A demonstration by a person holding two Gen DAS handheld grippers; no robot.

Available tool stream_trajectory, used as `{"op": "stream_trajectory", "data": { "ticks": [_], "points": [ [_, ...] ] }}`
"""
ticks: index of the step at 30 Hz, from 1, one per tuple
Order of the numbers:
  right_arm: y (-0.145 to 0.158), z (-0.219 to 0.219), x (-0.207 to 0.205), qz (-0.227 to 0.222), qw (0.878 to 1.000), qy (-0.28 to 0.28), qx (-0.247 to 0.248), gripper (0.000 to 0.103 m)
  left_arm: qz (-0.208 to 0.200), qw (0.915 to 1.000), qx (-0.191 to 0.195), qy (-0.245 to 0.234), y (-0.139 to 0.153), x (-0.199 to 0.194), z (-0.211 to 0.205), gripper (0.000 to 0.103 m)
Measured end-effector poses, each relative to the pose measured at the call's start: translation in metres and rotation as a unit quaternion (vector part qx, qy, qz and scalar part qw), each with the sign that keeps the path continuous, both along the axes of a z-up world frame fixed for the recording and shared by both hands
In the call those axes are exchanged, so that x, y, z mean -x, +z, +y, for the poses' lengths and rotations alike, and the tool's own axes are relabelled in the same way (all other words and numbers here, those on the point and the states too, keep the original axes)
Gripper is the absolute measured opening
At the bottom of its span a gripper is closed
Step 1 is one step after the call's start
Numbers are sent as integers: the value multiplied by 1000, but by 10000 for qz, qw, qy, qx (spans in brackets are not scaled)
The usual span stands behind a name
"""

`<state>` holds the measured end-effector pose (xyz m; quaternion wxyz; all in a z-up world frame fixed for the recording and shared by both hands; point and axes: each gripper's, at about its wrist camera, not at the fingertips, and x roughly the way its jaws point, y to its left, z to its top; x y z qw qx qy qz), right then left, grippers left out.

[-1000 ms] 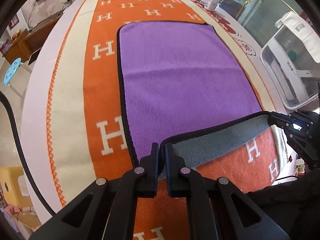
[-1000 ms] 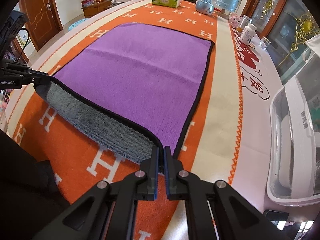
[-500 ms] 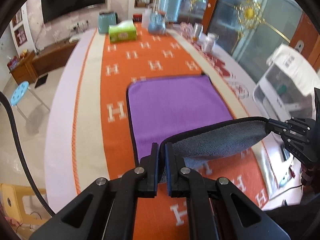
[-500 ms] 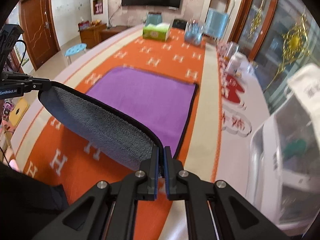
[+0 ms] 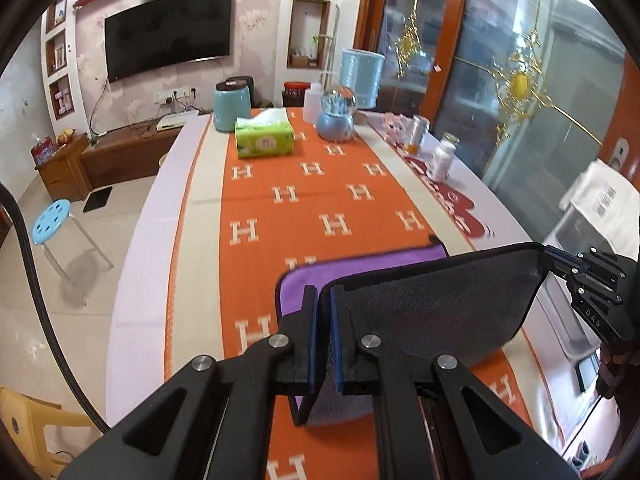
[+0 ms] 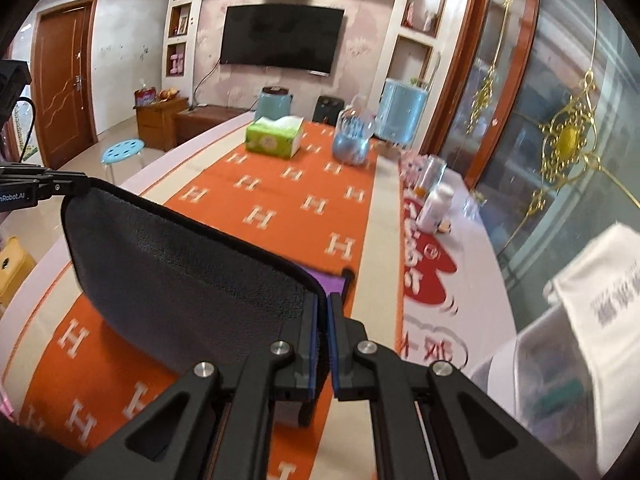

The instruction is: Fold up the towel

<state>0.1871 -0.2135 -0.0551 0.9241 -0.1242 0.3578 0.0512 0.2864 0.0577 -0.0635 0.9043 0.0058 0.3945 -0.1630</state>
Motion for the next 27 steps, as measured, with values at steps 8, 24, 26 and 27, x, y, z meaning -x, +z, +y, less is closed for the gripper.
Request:
{"op": "stream_trajectory", "data": {
  "ticks": [8, 24, 26, 27],
  "points": [
    [-15, 1, -42, -388, 9989, -69, 252, 5, -189, 9994, -133, 250, -14, -45, -11, 4],
    [-58, 4, -89, -463, 9974, -61, 542, 11, 332, 9956, -168, 861, -69, -106, -15, 28],
    [-60, 3, -92, -468, 9974, -108, 530, 12, 367, 9950, -129, 919, -70, -107, -14, 36],
    [-60, 1, -93, -452, 9977, -120, 485, 14, 382, 9946, -148, 950, -71, -108, -13, 38]
  ]
}}
